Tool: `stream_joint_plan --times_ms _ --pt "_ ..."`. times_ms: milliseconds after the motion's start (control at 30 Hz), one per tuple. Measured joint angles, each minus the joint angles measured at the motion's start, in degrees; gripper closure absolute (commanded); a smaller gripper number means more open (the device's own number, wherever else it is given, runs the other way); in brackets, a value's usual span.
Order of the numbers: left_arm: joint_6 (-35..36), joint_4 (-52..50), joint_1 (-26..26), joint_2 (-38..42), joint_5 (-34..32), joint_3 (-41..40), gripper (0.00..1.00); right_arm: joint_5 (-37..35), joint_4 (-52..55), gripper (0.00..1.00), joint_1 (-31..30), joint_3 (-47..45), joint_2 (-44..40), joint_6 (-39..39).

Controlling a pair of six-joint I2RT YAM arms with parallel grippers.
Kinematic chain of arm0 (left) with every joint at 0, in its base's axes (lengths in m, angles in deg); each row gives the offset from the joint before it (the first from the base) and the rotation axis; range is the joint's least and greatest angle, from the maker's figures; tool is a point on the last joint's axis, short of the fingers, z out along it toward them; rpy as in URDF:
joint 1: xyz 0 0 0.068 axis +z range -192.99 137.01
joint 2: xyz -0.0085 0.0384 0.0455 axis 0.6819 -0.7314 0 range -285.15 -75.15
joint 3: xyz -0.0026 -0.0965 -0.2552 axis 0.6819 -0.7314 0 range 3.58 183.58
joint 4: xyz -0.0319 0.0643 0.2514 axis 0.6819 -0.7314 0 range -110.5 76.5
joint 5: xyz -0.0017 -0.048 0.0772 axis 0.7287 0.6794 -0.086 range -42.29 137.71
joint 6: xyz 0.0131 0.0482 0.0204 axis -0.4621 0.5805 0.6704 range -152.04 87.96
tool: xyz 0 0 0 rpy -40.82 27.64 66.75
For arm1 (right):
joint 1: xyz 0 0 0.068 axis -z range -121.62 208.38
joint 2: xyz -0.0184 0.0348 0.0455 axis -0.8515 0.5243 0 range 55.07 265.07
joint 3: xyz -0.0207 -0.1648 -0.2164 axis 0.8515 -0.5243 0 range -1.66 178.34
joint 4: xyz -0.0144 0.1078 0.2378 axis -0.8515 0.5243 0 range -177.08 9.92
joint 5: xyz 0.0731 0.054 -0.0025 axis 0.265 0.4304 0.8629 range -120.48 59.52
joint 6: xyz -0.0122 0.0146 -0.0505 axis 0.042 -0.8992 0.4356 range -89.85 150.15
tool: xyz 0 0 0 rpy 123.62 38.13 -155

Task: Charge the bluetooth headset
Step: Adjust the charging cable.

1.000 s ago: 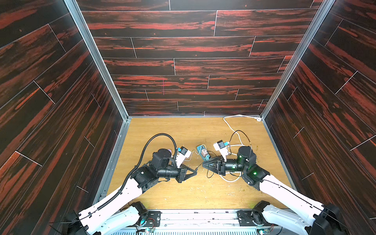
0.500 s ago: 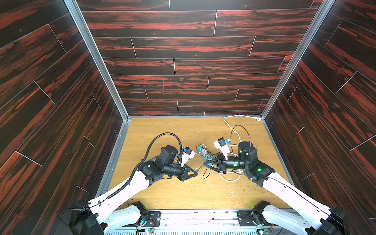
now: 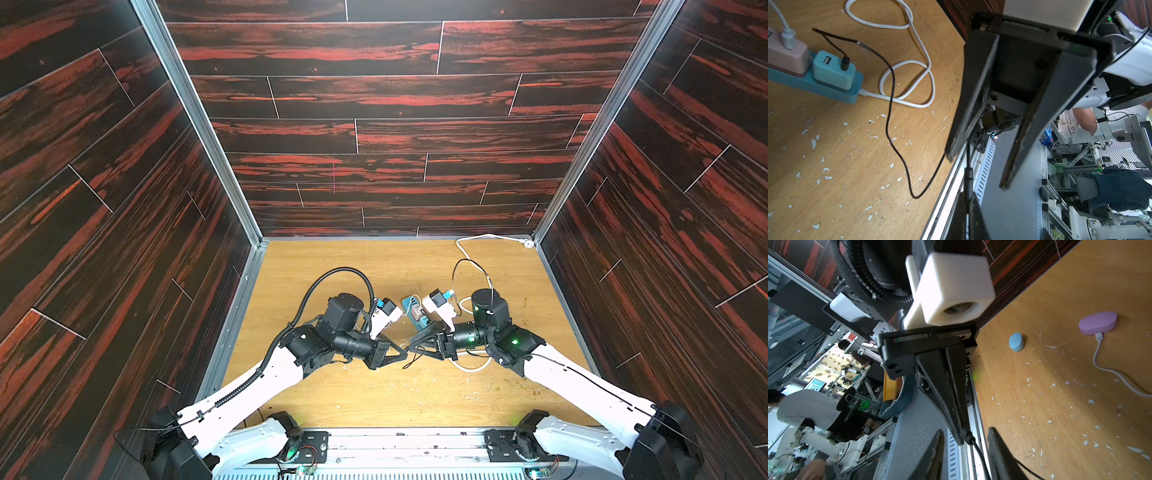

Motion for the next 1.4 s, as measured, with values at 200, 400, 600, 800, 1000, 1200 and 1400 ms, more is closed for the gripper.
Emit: stream_joint_plan --times_ms 200,400,600,800,1000,1200,1400 --pt "0.0 0.0 0.0 -0.6 0.9 0.5 1.0 1.4 0.1 0.79 -1.2 0.0 1.0 0.7" --pt "0.4 -0.6 0.0 -0.7 1.8 0.7 1.0 1.7 0.1 0.89 -1.2 0.0 1.0 0.6" --pt "0.4 -0.9 0.0 -0.7 2.4 0.7 1.0 2.1 0.0 1.0 -1.2 0.0 1.0 0.6" --pt "0.0 -1.6 0.0 -0.6 0.7 0.7 0.62 2.0 -0.4 1.0 -1.3 0.0 0.5 0.6" --pt "-0.8 -3.3 0.0 1.0 -8.3 0.6 0.47 -2.3 -1.7 1.0 -0.9 -0.7 -0.4 0.0" --pt "-4.9 -5.3 0.7 7.0 -22.5 -2.3 0.33 -9.1 -2.1 1.0 0.9 -1.7 -0.4 -1.0" --pt "-14.3 -10.0 4.8 10.8 -37.9 -6.2 0.24 -13.2 -3.3 1.0 1.5 -2.4 0.0 -2.1"
